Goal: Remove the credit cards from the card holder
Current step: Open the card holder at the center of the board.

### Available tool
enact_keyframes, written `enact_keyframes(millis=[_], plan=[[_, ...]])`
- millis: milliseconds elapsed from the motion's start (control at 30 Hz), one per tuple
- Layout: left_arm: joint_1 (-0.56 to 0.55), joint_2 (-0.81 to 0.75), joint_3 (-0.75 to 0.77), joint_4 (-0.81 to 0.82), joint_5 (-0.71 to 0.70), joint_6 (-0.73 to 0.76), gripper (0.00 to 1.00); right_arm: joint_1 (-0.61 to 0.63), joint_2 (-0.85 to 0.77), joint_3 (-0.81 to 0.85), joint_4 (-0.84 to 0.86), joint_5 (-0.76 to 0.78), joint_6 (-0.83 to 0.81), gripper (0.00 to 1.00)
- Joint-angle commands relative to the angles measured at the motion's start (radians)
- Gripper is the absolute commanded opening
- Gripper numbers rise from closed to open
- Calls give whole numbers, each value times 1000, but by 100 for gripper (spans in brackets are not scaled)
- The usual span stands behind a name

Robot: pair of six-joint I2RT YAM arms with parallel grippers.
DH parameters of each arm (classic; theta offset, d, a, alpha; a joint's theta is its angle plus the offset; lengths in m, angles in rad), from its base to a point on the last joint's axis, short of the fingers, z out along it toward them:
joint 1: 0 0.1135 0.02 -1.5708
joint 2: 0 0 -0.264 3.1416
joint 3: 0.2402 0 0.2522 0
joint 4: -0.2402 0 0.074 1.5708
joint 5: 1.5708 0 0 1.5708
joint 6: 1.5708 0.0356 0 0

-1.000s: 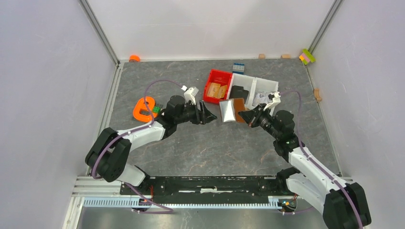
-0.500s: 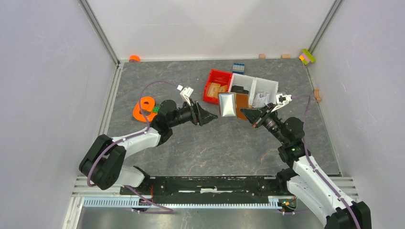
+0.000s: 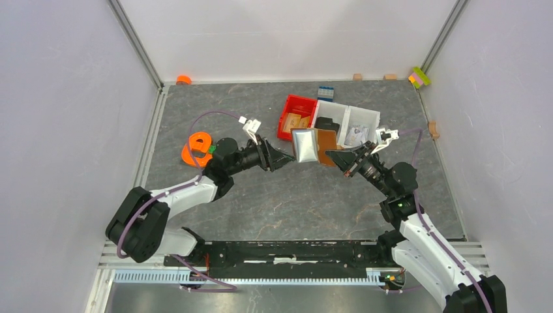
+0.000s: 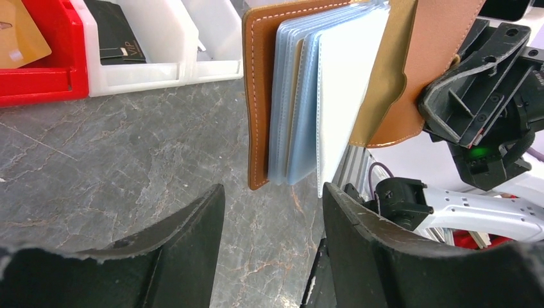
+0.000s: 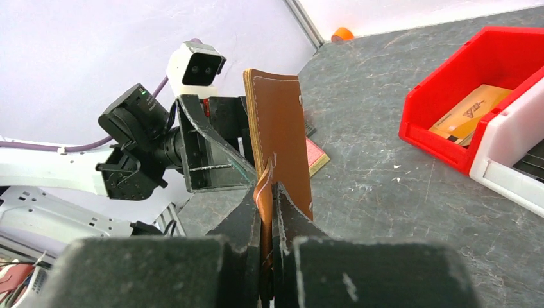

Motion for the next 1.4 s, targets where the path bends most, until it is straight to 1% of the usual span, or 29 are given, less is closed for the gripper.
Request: enact_keyframes(millis=[0, 300, 500, 667, 700, 733, 867, 900, 1000, 1167, 1233, 1267, 1333, 1367], plan=[[8, -66, -38, 113, 23, -10, 63, -3, -26, 1, 102, -46, 25, 2], [8, -122, -86, 213, 40, -16, 65, -4, -41, 0, 155, -99, 61, 3], [8, -139, -96, 227, 40, -7, 66, -3, -40, -2, 194, -129, 97, 3], [8, -131, -96, 277, 78, -25, 63, -3, -35, -7, 227, -150, 121, 3], [8, -126, -96, 286, 85, -31, 61, -3, -34, -8, 231, -154, 126, 3], [8, -119, -95, 299, 94, -38, 56, -3, -32, -8, 233, -154, 127, 2], [8, -102, -97, 380, 138, -76, 29, -3, -27, -13, 232, -146, 123, 3], [8, -104, -99, 387, 140, -79, 27, -3, -24, -13, 227, -140, 118, 3], [8, -119, -107, 384, 133, -73, 26, -3, -4, -15, 207, -122, 104, 2], [7, -123, -101, 366, 137, -63, 23, -4, 20, -29, 239, -119, 109, 2], [7, -119, -98, 365, 140, -63, 19, -3, 26, -30, 235, -114, 103, 2], [7, -120, -95, 358, 139, -60, 16, -3, 33, -31, 232, -113, 98, 5], [7, -124, -83, 296, 117, -41, 12, -3, 48, -28, 215, -105, 71, 13], [7, -129, -72, 232, 96, -25, 10, -4, 56, -28, 197, -95, 56, 20]])
